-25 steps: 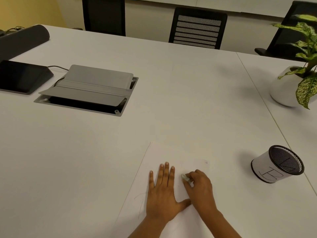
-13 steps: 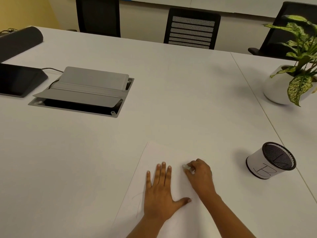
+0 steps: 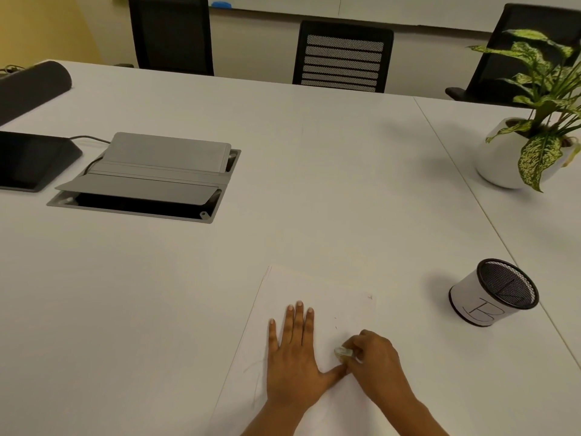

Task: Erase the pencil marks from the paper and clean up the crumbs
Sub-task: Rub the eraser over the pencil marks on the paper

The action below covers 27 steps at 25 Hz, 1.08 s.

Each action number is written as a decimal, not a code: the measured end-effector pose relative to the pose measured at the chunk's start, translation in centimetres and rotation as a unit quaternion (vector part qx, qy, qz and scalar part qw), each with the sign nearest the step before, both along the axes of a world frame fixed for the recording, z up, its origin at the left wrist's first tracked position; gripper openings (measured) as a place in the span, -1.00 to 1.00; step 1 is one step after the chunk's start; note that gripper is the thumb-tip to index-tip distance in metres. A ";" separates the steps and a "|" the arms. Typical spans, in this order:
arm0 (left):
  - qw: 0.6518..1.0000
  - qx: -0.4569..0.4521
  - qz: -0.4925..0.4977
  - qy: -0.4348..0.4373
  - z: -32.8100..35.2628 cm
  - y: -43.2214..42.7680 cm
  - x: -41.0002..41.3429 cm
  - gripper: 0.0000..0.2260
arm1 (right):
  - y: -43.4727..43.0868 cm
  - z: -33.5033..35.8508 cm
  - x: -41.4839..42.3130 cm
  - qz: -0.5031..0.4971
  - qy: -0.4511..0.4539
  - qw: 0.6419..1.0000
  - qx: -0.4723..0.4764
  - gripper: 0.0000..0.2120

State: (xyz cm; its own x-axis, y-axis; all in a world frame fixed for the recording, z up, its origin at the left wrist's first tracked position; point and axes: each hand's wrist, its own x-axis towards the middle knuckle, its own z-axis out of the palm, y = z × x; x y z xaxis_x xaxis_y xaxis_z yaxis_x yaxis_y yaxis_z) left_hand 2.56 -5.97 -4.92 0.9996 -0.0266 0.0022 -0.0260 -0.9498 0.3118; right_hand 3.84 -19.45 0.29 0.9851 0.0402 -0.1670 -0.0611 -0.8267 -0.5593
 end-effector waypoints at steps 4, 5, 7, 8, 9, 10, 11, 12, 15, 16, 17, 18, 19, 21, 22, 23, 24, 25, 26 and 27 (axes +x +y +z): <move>1.000 -0.006 0.002 0.018 -0.1 -0.1 0.8 -0.03 | -0.1 0.2 1.0 -0.041 -0.045 0.998 -0.007 -0.85; 1.000 -0.003 -0.004 0.016 -0.2 0.1 1.0 -0.02 | -0.5 0.2 1.6 -0.051 -0.060 0.997 -0.008 -0.85; 1.000 0.006 -0.018 0.004 -0.3 1.3 1.1 -0.07 | -1.2 0.2 2.8 -0.063 -0.082 0.995 -0.011 -0.83; 1.000 0.009 -0.022 -0.006 -0.2 2.0 1.1 -0.12 | -1.5 0.2 3.4 -0.065 -0.087 0.994 -0.015 -0.83; 1.000 0.011 -0.022 -0.017 -0.2 2.8 1.2 -0.18 | -1.7 0.2 3.8 -0.068 -0.090 0.994 -0.016 -0.82; 0.999 0.012 -0.021 -0.022 -0.1 3.6 1.2 -0.23 | -1.8 0.2 4.1 -0.073 -0.091 0.993 -0.014 -0.82; 0.999 0.013 -0.021 -0.021 0.0 4.4 1.2 -0.26 | -1.9 0.1 4.3 -0.079 -0.094 0.992 -0.011 -0.82; 0.999 0.017 -0.026 -0.017 0.1 5.2 1.2 -0.26 | -1.9 0.0 4.3 -0.085 -0.097 0.992 -0.011 -0.83; 0.995 0.043 -0.093 0.001 0.0 7.5 0.9 -0.16 | -1.9 -0.4 4.3 -0.103 -0.101 0.990 -0.011 -0.83; 0.991 0.054 -0.124 0.017 0.1 8.0 0.8 -0.09 | -1.9 -0.5 4.2 -0.107 -0.101 0.989 -0.007 -0.83; 0.986 0.065 -0.147 0.036 0.3 8.4 0.7 -0.01 | -1.8 -0.5 4.1 -0.111 -0.102 0.989 -0.004 -0.84; 0.982 0.076 -0.160 0.061 0.6 8.5 0.7 0.07 | -1.7 -0.4 3.9 -0.112 -0.103 0.988 -0.003 -0.84; 0.980 0.081 -0.165 0.081 0.9 8.5 0.7 0.12 | -1.5 -0.3 3.7 -0.112 -0.108 0.988 -0.002 -0.85; 0.977 0.067 -0.171 0.111 1.4 8.4 0.8 0.17 | -1.0 -0.3 2.7 -0.104 -0.120 0.987 0.006 -0.85; 0.976 0.053 -0.174 0.119 1.5 8.4 0.9 0.18 | -0.5 -0.3 2.0 -0.096 -0.123 0.988 0.013 -0.84; 0.978 0.041 -0.177 0.105 1.4 8.4 1.0 0.18 | 0.1 -0.4 1.2 -0.082 -0.123 0.989 0.018 -0.84; 0.976 0.032 -0.180 0.122 1.6 8.5 1.0 0.17 | 0.8 -0.5 0.2 -0.063 -0.123 0.990 0.022 -0.85; 0.974 0.028 -0.184 0.131 1.8 8.5 1.0 0.16 | 1.8 -0.7 -0.8 -0.039 -0.126 0.991 0.026 -0.88; 0.972 0.037 -0.189 0.134 1.9 8.5 1.1 0.18 | 2.9 -0.9 -1.7 -0.014 -0.130 0.991 0.033 -0.91; 0.969 0.048 -0.195 0.142 2.1 8.5 1.2 0.20 | 4.0 -1.0 -2.7 0.011 -0.131 0.990 0.041 -0.92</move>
State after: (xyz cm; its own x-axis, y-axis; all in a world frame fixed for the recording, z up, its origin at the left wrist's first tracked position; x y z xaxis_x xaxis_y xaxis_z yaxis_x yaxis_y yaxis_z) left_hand 3.76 2.50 -2.86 0.8736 -0.3883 -0.2933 -0.3143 -0.9104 0.2692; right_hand 1.19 -15.47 -0.72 0.9929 0.0644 0.0998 0.1127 -0.7770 -0.6194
